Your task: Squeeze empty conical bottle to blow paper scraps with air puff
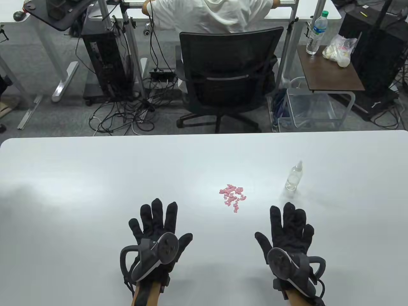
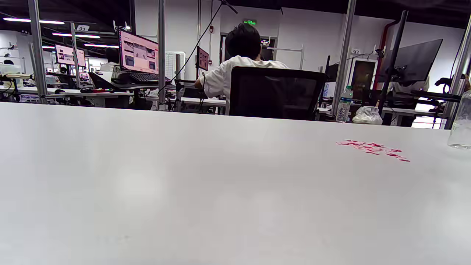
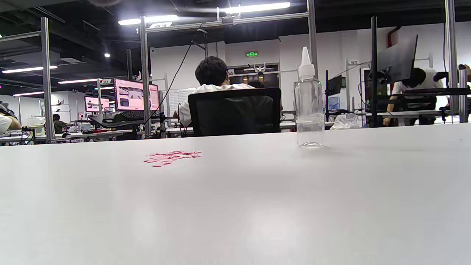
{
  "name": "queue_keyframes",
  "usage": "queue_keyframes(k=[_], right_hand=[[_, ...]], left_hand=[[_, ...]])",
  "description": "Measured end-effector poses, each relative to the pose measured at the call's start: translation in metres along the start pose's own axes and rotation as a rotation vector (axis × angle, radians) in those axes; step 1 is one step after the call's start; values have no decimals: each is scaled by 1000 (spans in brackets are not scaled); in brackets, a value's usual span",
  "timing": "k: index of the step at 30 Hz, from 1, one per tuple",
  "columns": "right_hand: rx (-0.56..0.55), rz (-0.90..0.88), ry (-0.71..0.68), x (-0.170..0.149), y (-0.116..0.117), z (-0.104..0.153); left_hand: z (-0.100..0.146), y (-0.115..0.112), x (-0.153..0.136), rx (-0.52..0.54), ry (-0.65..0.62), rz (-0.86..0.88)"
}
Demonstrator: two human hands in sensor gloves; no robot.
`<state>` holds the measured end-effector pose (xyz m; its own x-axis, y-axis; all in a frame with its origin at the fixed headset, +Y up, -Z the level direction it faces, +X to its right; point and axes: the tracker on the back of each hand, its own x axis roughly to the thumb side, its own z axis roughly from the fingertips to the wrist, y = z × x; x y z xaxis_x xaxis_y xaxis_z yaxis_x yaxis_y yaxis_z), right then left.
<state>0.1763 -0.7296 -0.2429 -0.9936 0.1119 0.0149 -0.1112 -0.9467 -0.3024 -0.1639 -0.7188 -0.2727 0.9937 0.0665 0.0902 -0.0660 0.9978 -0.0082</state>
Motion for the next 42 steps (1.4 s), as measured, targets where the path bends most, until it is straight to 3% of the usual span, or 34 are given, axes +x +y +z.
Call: queue_keyframes(k=[31,38,42], right_hand=[[56,-84,81,-14,4,-4],[-73,-215,210,-51,-15,-34],[-78,-221,279,-73,-17,-60]], left_hand=[[-2,0,1,-43,-7,12],[-3,1,-1,-40,-3,9],[-4,2,-3,-33,-2,7]])
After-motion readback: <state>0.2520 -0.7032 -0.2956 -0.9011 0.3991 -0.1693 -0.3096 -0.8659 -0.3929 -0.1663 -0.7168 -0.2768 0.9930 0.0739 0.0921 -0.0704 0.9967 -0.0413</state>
